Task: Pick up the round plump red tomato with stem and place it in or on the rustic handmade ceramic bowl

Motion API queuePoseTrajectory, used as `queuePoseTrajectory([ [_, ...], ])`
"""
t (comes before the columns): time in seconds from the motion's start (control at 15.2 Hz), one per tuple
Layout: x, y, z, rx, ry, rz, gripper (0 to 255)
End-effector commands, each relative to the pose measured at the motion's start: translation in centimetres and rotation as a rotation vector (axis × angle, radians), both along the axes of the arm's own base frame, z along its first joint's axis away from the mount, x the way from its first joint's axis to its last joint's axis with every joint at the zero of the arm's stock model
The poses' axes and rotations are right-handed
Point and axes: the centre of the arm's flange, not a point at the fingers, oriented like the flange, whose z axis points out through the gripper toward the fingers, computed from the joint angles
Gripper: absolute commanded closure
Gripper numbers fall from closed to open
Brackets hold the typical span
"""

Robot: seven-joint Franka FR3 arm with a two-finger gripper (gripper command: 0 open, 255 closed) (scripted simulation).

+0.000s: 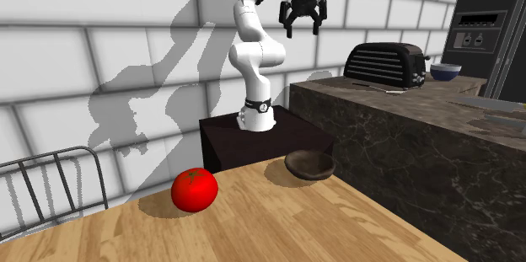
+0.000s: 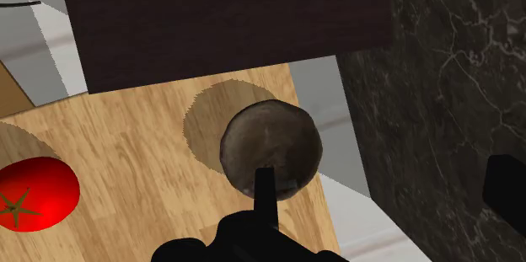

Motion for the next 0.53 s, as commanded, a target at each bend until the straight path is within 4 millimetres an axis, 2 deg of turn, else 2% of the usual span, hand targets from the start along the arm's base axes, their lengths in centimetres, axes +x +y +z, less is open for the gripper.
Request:
queuePoseTrajectory([
  [0.0,0.0,0.0,0.0,0.0,0.0,0.0,0],
  [0.46,1.0,-6.8,-5.6,-0.023,-0.001,0.07,0],
])
